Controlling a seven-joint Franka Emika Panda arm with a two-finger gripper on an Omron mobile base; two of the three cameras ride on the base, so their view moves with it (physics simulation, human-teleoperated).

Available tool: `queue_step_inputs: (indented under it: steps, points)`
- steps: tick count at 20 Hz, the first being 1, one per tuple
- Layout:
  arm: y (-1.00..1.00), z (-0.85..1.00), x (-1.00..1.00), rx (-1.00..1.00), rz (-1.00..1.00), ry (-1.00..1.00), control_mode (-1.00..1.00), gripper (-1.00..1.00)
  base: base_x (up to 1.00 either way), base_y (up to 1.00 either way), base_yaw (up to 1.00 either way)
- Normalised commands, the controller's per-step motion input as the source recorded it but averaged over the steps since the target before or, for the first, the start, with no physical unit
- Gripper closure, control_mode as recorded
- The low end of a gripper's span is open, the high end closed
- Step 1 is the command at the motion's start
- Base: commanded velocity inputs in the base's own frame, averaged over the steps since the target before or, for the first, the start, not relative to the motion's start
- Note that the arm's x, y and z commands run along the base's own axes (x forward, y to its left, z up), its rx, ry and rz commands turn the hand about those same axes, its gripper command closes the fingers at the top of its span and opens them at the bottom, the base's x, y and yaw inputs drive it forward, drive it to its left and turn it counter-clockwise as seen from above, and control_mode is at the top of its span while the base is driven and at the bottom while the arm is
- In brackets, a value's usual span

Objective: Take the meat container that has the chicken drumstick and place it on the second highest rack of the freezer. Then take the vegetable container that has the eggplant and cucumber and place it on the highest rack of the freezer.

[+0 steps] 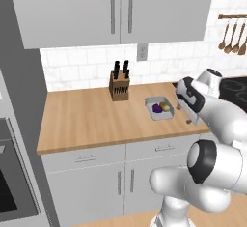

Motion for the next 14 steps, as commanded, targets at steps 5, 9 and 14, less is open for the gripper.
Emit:
queue_step_inputs:
  steps: [5, 9, 14]
  points:
    - [0.0, -0.1, 0.25, 0.0, 0.0, 0.0, -1.0, -1.0, 0.0, 0.0, 0.0]
    - [0.0, -0.16, 0.19, 0.04, 0.0, 0.04, -1.0, -1.0, 0.0, 0.0, 0.0]
    - [0.0, -0.27, 0.34, 0.04, 0.0, 0.07, -1.0, -1.0, 0.0, 0.0, 0.0]
